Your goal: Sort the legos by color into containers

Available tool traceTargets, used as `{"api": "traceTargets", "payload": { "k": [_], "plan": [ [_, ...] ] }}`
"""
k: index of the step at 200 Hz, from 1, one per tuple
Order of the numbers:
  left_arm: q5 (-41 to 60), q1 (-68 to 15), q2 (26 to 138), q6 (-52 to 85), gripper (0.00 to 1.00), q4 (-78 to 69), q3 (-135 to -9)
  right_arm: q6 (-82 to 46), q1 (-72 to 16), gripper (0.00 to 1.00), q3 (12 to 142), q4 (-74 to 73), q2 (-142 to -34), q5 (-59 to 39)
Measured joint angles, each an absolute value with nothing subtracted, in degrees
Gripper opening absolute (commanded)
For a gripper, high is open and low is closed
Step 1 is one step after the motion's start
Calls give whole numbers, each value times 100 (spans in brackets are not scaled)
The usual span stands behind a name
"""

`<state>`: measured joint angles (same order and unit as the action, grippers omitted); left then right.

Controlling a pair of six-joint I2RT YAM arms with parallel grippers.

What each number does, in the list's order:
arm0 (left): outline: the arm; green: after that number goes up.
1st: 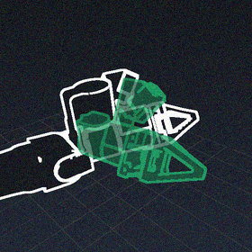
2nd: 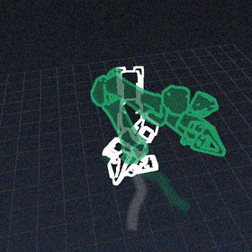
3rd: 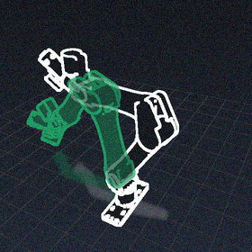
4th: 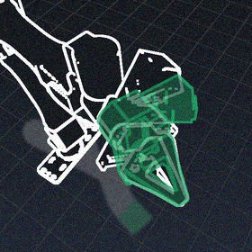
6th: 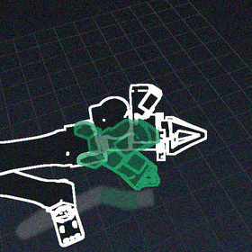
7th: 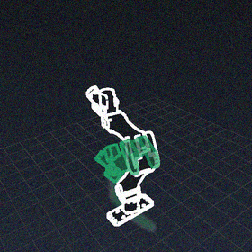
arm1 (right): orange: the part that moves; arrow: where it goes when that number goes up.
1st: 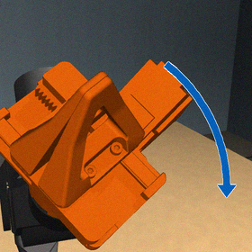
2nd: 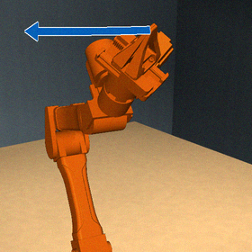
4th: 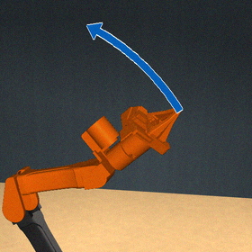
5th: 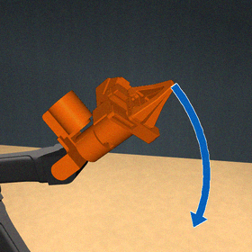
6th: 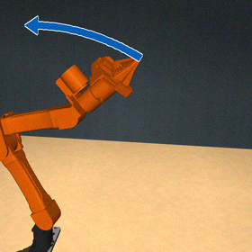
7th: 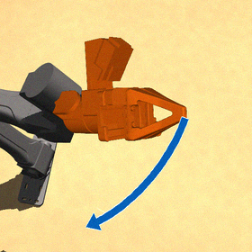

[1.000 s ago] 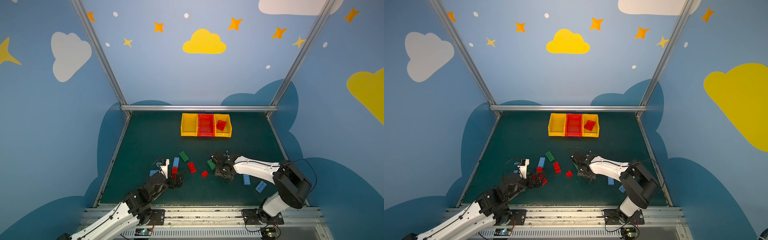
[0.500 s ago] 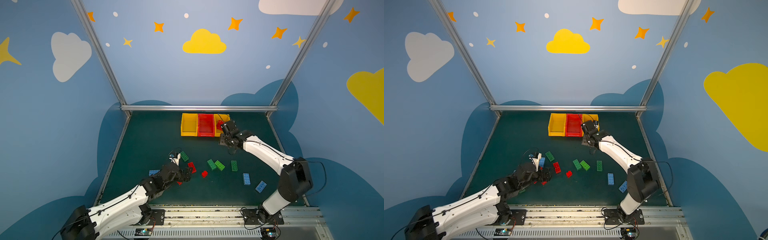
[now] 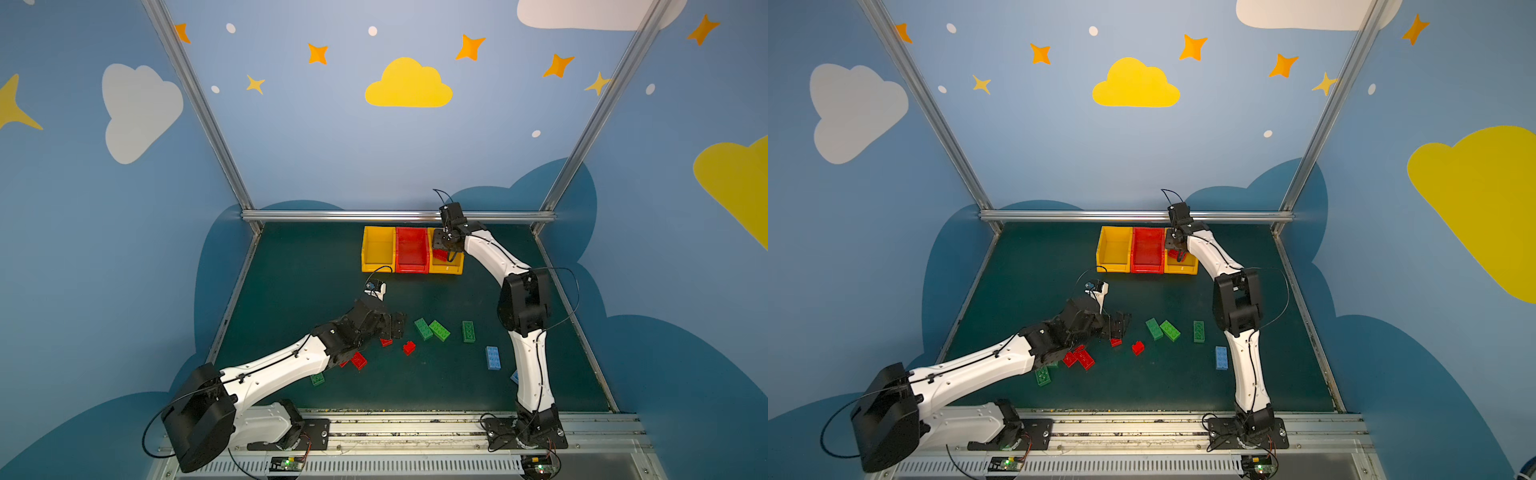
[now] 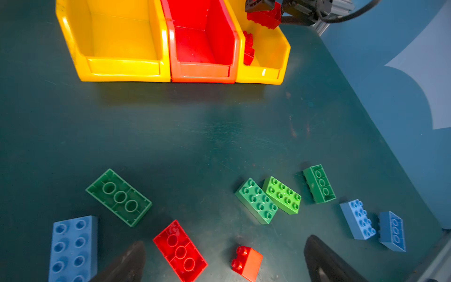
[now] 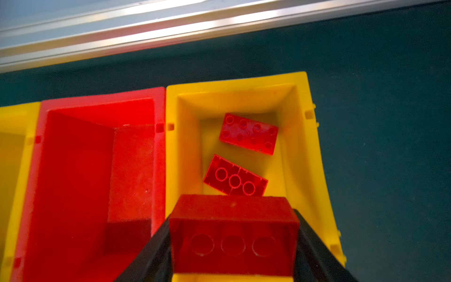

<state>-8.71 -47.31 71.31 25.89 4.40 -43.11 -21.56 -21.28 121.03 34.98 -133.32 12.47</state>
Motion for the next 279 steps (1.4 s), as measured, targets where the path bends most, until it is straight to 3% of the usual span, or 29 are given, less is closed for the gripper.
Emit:
{"api": "traceTargets", "payload": {
  "k": [36,58,84,114,167,215,279],
  "plan": [
    [-980,-4639,7135,2499,100,521,-4390,-2051,-1966,81,12685,3629,-13771,1118],
    [-1072,-4624,7081,2515,100,620,-4375,-1990,-1931,87,12726,3736,-13753,982],
    [-1151,-4624,6681,2637,100,692,-4128,-1900,-1975,87,12313,3774,-13428,738],
    [-1140,-4624,5857,2783,100,799,-3588,-1894,-2248,87,11017,3743,-12313,563],
    [-1192,-4624,3548,3336,100,1459,-2462,-1973,-3802,80,8827,3382,-10442,204],
    [-1389,-4624,1907,3651,100,2333,-2213,-2414,-4729,77,7505,3175,-10208,-49],
    [-1466,-4624,1544,3870,100,2897,-2182,-2714,-5498,72,7520,2923,-10510,-49]
  ]
}}
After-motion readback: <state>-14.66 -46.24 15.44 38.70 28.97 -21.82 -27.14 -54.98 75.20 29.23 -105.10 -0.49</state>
